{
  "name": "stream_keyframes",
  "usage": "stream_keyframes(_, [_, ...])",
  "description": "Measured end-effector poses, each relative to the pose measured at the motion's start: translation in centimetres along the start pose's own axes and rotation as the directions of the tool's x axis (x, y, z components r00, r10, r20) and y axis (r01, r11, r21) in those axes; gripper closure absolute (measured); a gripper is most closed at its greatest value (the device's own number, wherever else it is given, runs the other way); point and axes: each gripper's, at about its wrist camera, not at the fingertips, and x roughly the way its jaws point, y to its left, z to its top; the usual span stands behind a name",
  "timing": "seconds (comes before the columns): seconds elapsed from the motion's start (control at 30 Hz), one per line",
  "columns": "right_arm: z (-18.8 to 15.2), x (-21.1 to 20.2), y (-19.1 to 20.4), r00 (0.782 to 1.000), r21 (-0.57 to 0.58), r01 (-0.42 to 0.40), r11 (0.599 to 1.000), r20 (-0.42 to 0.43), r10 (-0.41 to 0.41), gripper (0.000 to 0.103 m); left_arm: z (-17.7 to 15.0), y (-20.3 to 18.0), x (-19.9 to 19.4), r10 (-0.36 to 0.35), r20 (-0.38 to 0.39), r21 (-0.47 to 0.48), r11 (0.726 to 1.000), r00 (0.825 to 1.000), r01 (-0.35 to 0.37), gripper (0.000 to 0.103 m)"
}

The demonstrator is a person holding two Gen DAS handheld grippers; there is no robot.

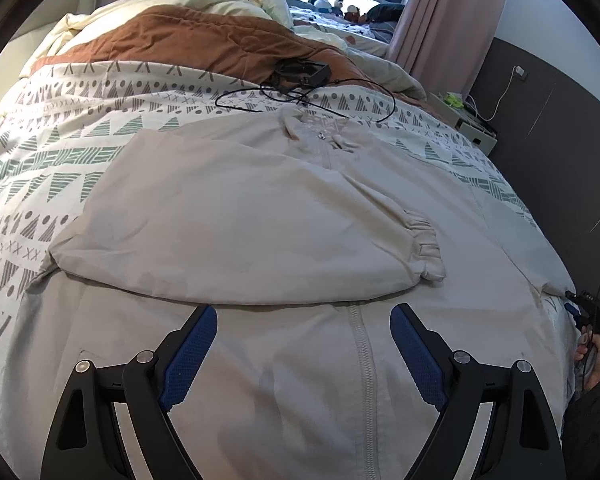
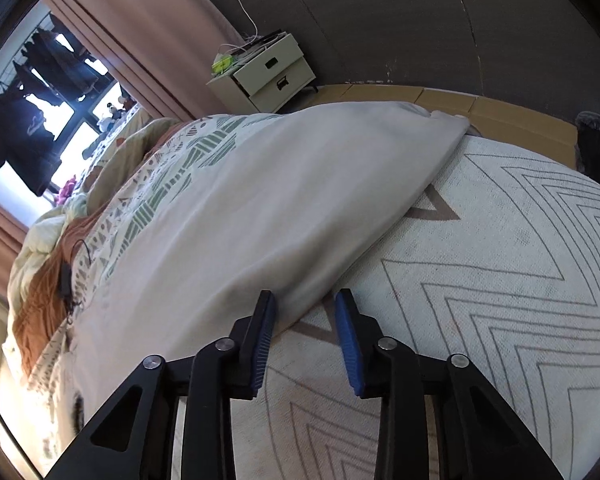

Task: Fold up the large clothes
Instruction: 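Grasp the other sleeve near its cuff with the right gripper, then lift the sleeve and fold it over the jacket body, opening the right gripper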

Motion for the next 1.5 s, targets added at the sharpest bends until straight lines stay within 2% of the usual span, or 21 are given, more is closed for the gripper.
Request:
stream_keyframes(0.23, [1.9,0.8,-0.9,1.0,0.034,-0.007,0.999,-0.016,0.007,0.086,0.9,1.4,-0.8,0.004,0.001,-0.011,1.0,1.0,-0.004,0.014])
stream_keyframes(0.37, [2.1,0.6,-1.1,1.0,0.067,0.0,0.998,0.0,0.0,0.098,1.1,1.8,-1.8,0.017,0.011,0.027,0.999,1.0,-0.017,0.014])
stream_keyframes(0.47, [2.3,-1.0,0.6,0.999,0.038,0.027,0.999,0.034,-0.028,0.099,0.8,2.8,-2.5,0.02,0.043,-0.002,1.0,0.999,-0.02,0.014])
stream_keyframes(0.57, [3.3,-3.7,2.7,0.996,0.004,0.01,1.0,0.085,-0.01,0.099,0.3,3.7,-1.8,0.014,0.014,-0.019,1.0,1.0,-0.014,0.014])
stream_keyframes(0.73, [4.2,-8.1,7.7,0.989,-0.102,-0.017,0.995,0.141,0.031,0.1,0.8,5.3,-1.5,0.059,0.011,-0.04,0.997,0.998,-0.059,0.014])
stream_keyframes(0.97, [3.6,-12.1,16.3,0.978,-0.251,-0.082,0.965,0.167,0.127,0.1,1.4,6.6,-2.2,0.025,0.023,-0.087,0.996,0.999,-0.023,0.014])
stream_keyframes(1.2, [1.3,-14.1,25.0,0.959,-0.354,-0.206,0.912,0.114,0.26,0.1,1.4,7.9,-2.8,-0.006,0.008,-0.137,0.991,1.0,0.007,0.014])
stream_keyframes(1.5, [-5.6,-14.0,34.1,0.94,-0.462,-0.31,0.831,-0.019,0.34,0.1,1.5,10.1,-2.8,-0.004,-0.013,-0.206,0.978,1.0,0.001,0.014])
